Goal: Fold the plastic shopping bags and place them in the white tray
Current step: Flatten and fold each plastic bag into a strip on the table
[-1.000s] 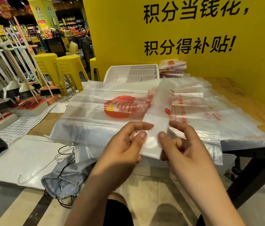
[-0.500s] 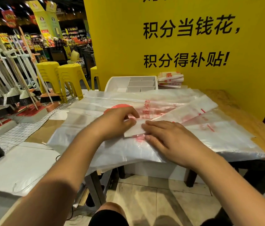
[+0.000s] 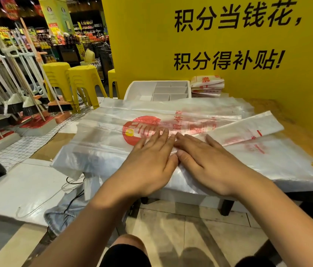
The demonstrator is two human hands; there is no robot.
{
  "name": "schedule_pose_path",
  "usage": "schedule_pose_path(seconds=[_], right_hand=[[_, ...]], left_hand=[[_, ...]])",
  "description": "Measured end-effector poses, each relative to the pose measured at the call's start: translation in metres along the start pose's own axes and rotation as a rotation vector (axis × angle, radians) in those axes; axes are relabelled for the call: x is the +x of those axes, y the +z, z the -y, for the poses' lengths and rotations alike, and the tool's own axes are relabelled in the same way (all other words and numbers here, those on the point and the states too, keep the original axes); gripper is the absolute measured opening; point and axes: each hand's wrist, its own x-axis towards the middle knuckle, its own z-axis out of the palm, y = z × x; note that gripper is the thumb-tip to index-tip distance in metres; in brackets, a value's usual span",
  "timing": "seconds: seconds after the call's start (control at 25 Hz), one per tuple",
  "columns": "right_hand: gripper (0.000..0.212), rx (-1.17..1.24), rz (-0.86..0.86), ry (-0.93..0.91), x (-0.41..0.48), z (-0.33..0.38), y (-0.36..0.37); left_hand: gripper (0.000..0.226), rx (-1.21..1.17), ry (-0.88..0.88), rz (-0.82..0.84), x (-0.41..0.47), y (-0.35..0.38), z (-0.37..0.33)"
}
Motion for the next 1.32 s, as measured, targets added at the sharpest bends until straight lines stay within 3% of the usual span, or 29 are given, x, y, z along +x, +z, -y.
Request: schedule_pose_path(seconds=[0.12, 0.28, 0.44, 0.6, 0.68, 0.76, 0.88, 0.96, 1.12, 1.32], right_hand=[[0.068, -0.017, 0.134, 0.074, -0.010, -0.034, -0.016], [0.072, -0.039, 0.184, 0.307, -0.022, -0.097, -0.037], [0.066, -0.086, 0.126, 0.476, -0.020, -0.115, -0.032], [0.064, -0.086, 0.081, 0.534, -0.020, -0.110, -0.033], [0.059, -0.156, -0.082, 0.446, -0.024, -0.093, -0.033], [0.052, -0.170, -0.281, 0.198, -0.033, -0.058, -0.033], [0.050, -0.090, -0.265, -0.025, -0.045, -0.005, -0.024], [0.051, -0.164, -0.253, -0.037, -0.046, 0.007, -0.009], [0.036, -0.222, -0.440, 0.018, -0.049, 0.009, 0.013], [0.022, -0.170, -0.609, 0.088, -0.058, 0.008, 0.016]], left_hand=[[0.062, 0.000, -0.016, 0.038, 0.003, -0.001, 0.001], [0.063, -0.017, -0.024, 0.044, 0.001, 0.000, 0.000], [0.064, -0.008, -0.044, 0.081, 0.002, -0.004, 0.000], [0.062, -0.018, -0.064, 0.084, 0.004, -0.007, -0.002], [0.060, -0.035, -0.073, 0.062, 0.004, -0.011, -0.003], [0.058, -0.052, -0.070, 0.037, 0.005, -0.018, -0.002], [0.058, -0.067, -0.052, -0.011, 0.005, -0.023, -0.001], [0.061, -0.084, -0.038, -0.069, 0.000, -0.023, -0.005], [0.075, -0.118, -0.023, -0.208, -0.019, -0.018, -0.024], [0.074, -0.307, 0.052, -0.220, -0.044, -0.014, -0.028]])
